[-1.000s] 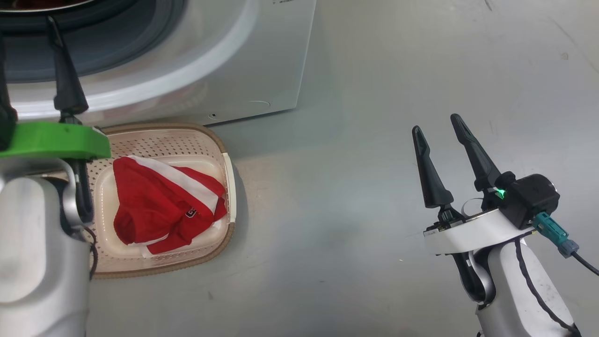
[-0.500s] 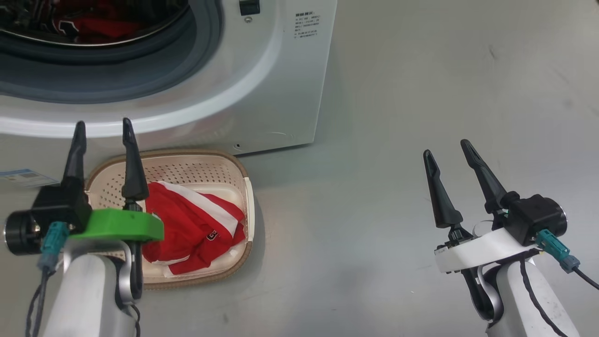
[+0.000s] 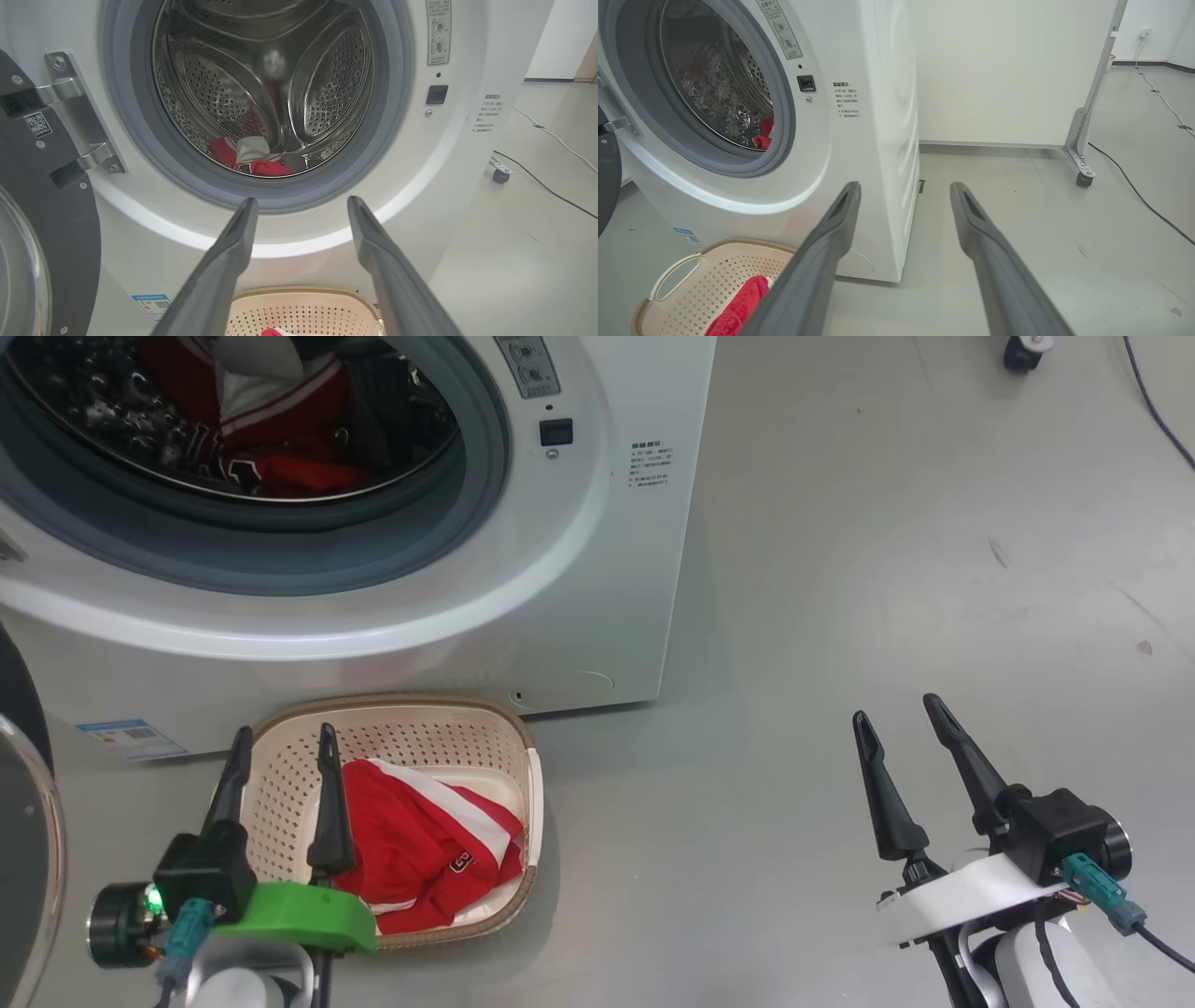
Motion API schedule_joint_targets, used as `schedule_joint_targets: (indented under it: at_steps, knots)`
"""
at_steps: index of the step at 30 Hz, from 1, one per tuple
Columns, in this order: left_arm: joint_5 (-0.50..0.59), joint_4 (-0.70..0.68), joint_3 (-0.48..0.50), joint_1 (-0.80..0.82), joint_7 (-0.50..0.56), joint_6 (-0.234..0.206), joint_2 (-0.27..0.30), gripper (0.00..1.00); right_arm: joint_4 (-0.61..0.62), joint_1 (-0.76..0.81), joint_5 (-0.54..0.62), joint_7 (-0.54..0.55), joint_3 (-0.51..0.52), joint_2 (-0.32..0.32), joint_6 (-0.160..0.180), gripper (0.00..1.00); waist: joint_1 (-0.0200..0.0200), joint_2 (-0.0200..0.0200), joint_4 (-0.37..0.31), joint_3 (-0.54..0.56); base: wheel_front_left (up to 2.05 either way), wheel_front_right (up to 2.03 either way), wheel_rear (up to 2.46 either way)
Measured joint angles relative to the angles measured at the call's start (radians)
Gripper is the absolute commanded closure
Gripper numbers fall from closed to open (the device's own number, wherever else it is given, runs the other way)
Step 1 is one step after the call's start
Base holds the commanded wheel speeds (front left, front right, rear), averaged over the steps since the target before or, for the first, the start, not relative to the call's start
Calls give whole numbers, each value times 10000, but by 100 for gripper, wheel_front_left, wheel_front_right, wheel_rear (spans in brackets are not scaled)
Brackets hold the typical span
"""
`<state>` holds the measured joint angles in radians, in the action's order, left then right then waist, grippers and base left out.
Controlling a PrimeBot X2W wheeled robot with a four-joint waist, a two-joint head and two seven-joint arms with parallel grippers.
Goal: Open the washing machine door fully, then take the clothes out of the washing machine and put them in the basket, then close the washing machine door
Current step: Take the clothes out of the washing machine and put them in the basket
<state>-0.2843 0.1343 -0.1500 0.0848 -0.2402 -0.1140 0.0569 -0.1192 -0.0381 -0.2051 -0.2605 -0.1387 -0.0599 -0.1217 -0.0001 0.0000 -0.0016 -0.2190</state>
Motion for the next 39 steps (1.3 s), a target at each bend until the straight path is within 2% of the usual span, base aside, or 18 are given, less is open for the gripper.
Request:
schedule_joint_targets:
  at_steps: [19, 39]
  knots:
    - [-2, -136, -435, -1450, -2, 0, -17, 0, -40, 1071, 31, 0, -167, 115, 104, 0, 0, 0, 313, 1403, 0, 0, 0]
    - [-2, -441, -447, -1890, 15, 0, -15, 0, 65, 1431, -54, 0, -405, 153, 113, 0, 0, 0, 180, 1746, 0, 0, 0]
